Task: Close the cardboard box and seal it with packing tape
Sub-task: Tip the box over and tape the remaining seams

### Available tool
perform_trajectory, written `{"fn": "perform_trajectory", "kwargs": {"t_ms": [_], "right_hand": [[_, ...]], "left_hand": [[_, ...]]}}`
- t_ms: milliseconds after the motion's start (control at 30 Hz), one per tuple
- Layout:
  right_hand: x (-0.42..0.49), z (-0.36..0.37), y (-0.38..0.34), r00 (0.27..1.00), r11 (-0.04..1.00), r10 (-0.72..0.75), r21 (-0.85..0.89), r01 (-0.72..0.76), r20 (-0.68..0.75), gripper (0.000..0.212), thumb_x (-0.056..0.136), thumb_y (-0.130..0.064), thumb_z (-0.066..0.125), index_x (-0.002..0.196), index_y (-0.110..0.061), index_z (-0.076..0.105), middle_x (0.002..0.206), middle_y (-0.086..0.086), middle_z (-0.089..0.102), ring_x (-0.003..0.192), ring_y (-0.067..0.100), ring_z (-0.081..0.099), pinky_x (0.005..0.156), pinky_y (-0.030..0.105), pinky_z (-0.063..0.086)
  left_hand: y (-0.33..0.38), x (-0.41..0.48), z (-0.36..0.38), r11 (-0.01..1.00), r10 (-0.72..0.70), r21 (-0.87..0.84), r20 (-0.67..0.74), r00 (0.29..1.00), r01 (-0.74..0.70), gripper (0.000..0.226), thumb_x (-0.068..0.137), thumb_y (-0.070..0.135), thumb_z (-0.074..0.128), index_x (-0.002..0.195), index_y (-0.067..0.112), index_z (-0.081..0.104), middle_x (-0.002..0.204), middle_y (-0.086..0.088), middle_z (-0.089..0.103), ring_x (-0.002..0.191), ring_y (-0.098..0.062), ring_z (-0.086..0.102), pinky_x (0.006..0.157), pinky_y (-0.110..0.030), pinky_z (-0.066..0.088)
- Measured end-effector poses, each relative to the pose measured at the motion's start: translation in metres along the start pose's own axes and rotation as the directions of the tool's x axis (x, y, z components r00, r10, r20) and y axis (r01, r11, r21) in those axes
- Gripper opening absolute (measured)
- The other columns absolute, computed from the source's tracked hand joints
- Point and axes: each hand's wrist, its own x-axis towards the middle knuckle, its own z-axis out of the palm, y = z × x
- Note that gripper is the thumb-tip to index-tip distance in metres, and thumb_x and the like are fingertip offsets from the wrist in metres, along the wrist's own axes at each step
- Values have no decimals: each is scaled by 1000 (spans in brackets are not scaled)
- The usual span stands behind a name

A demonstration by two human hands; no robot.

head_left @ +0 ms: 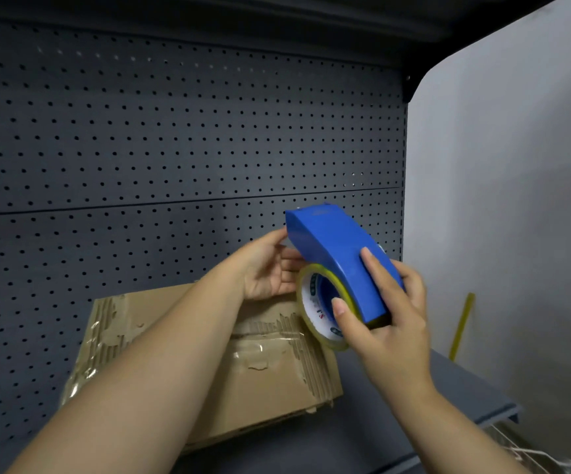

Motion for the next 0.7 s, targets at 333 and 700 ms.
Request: {"fn": "perform_trajectory", "kwargs": {"t_ms": [333,700], "right_hand": [[-7,14,9,993,972,-112,-208,105,-22,58,72,-40,62,126,-29,46,116,-10,32,114,-11,34,96,9,33],[-13,23,12,980,953,-193,-249,173,-55,59,70,-33,65,125,-21,48,113,-9,34,115,-6,36,99,13,32]], "left_hand": [[22,19,-17,999,33,-23,114,993,-30,16,92,18,50,89,8,62,73,-6,71,62,-15,69,66,-27,58],[13,24,-16,994,-51,104,295,954,21,27,95,30,40,97,12,59,72,-2,57,52,-11,63,63,-30,58]]}}
